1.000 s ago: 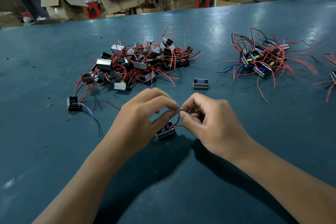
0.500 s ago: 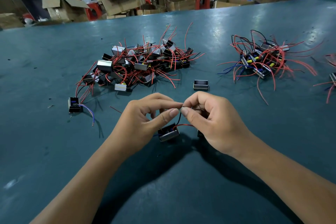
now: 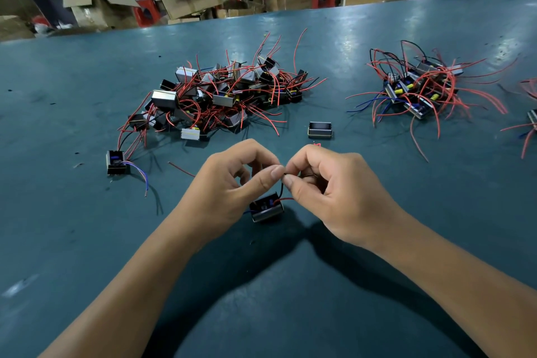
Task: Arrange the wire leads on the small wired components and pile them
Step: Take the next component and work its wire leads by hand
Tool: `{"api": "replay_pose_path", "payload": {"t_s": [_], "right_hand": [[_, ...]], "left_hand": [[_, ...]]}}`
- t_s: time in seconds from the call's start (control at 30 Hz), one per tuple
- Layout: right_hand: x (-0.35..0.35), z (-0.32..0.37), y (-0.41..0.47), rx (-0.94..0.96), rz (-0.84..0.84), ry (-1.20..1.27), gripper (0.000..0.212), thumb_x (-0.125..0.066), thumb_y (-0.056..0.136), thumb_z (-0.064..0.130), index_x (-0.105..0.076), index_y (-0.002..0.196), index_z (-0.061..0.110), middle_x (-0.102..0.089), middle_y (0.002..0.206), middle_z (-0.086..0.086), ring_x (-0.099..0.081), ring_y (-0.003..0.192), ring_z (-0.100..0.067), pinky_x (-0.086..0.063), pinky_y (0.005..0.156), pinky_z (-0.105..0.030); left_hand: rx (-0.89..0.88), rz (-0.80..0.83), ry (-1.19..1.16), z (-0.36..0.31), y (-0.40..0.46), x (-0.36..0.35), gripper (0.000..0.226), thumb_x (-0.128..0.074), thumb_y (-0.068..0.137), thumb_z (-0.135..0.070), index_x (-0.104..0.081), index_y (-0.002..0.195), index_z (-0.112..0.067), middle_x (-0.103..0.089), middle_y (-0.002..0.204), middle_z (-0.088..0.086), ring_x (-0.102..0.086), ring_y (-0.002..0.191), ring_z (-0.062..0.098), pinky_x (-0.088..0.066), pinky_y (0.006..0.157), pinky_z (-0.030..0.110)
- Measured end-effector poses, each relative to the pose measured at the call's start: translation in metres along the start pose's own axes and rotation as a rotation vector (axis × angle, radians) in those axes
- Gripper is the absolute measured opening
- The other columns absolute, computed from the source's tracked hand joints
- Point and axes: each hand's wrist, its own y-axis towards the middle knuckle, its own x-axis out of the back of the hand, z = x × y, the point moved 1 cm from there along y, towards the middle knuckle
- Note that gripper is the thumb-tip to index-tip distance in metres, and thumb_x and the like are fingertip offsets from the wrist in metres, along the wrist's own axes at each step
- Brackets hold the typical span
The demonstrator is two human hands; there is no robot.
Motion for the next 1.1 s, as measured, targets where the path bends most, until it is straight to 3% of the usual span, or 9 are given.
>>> {"api": "replay_pose_path", "payload": {"t_s": [0.23, 0.43, 0.57, 0.63, 0.73, 0.8, 0.9, 1.0, 1.1], "right_hand": [[-0.001, -0.001, 0.000, 0.022, 0.009, -0.034, 0.012, -0.066, 0.092, 0.012, -0.061, 0.082, 0.009, -0.039, 0.051, 0.006, -0.029, 0.045, -0.009, -0.024, 0.048, -0.012], [-0.002, -0.010, 0.010, -0.161, -0.169, -0.065, 0.010, -0.067, 0.092, 0.021, -0.064, 0.083, 0.021, -0.058, 0.056, 0.001, -0.045, 0.047, -0.004, -0.038, 0.049, -0.017], [0.002, -0.013, 0.017, -0.452, -0.189, 0.458, 0.015, -0.056, 0.099, 0.018, -0.063, 0.098, 0.005, -0.065, 0.072, -0.007, -0.067, 0.064, -0.017, -0.059, 0.062, -0.028], [0.012, -0.012, 0.020, -0.455, -0.213, 0.510, 0.017, -0.046, 0.103, 0.013, -0.061, 0.104, 0.004, -0.070, 0.085, -0.012, -0.072, 0.079, -0.022, -0.061, 0.076, -0.031], [0.042, -0.012, 0.022, -0.338, -0.170, 0.315, 0.025, -0.040, 0.099, -0.005, -0.062, 0.100, 0.007, -0.072, 0.087, -0.008, -0.071, 0.083, -0.022, -0.060, 0.076, -0.030], [0.063, -0.012, 0.017, -0.220, 0.045, 0.018, 0.032, -0.044, 0.094, -0.012, -0.064, 0.095, 0.013, -0.072, 0.083, 0.001, -0.069, 0.079, -0.014, -0.057, 0.072, -0.025], [0.084, -0.012, 0.007, -0.149, 0.362, -0.347, 0.024, -0.063, 0.092, 0.003, -0.065, 0.090, 0.027, -0.070, 0.084, 0.016, -0.065, 0.075, -0.003, -0.045, 0.070, -0.009], [0.095, -0.016, 0.004, -0.185, 0.435, -0.463, 0.016, -0.067, 0.092, 0.017, -0.063, 0.088, 0.032, -0.069, 0.082, 0.020, -0.063, 0.073, 0.000, -0.043, 0.067, -0.008], [0.095, -0.023, 0.003, -0.434, 0.429, -0.571, 0.022, -0.059, 0.096, 0.038, -0.061, 0.078, 0.024, -0.071, 0.064, 0.009, -0.064, 0.052, -0.009, -0.045, 0.051, -0.017]], "left_hand": [[0.113, 0.089, -0.190, -0.003, 0.001, -0.001, 0.017, -0.063, 0.095, -0.032, -0.066, 0.084, -0.019, -0.053, 0.068, -0.014, -0.041, 0.063, 0.006, -0.034, 0.058, 0.017], [0.138, -0.053, -0.145, -0.001, 0.001, -0.005, 0.019, -0.066, 0.090, -0.039, -0.064, 0.084, -0.021, -0.056, 0.071, -0.012, -0.049, 0.066, 0.009, -0.041, 0.063, 0.023], [-0.091, 0.099, 0.186, -0.001, -0.002, -0.008, 0.023, -0.080, 0.083, -0.031, -0.061, 0.095, -0.028, -0.056, 0.087, -0.013, -0.053, 0.076, 0.009, -0.041, 0.069, 0.017], [-0.129, 0.067, 0.285, 0.001, 0.000, -0.014, 0.026, -0.083, 0.082, -0.028, -0.062, 0.098, -0.025, -0.052, 0.086, -0.011, -0.049, 0.074, 0.007, -0.037, 0.068, 0.012], [-0.125, -0.035, 0.312, 0.003, 0.000, -0.020, 0.029, -0.082, 0.082, -0.028, -0.057, 0.095, -0.025, -0.046, 0.079, -0.013, -0.042, 0.065, 0.006, -0.034, 0.060, 0.011], [-0.109, -0.080, 0.302, 0.005, 0.000, -0.020, 0.032, -0.082, 0.082, -0.028, -0.052, 0.093, -0.030, -0.043, 0.077, -0.015, -0.039, 0.061, 0.006, -0.033, 0.057, 0.012], [-0.183, -0.070, 0.311, 0.003, -0.001, -0.022, 0.022, -0.080, 0.084, -0.024, -0.060, 0.094, -0.025, -0.041, 0.076, -0.014, -0.040, 0.062, 0.005, -0.033, 0.059, 0.014], [-0.242, -0.041, 0.368, 0.001, -0.003, -0.026, 0.018, -0.076, 0.086, -0.025, -0.073, 0.104, -0.021, -0.042, 0.079, -0.015, -0.044, 0.065, 0.004, -0.043, 0.059, 0.025], [-0.247, -0.033, 0.439, 0.000, -0.003, -0.030, 0.017, -0.073, 0.088, -0.030, -0.076, 0.103, -0.024, -0.047, 0.079, -0.015, -0.043, 0.065, 0.002, -0.047, 0.056, 0.032]]}}
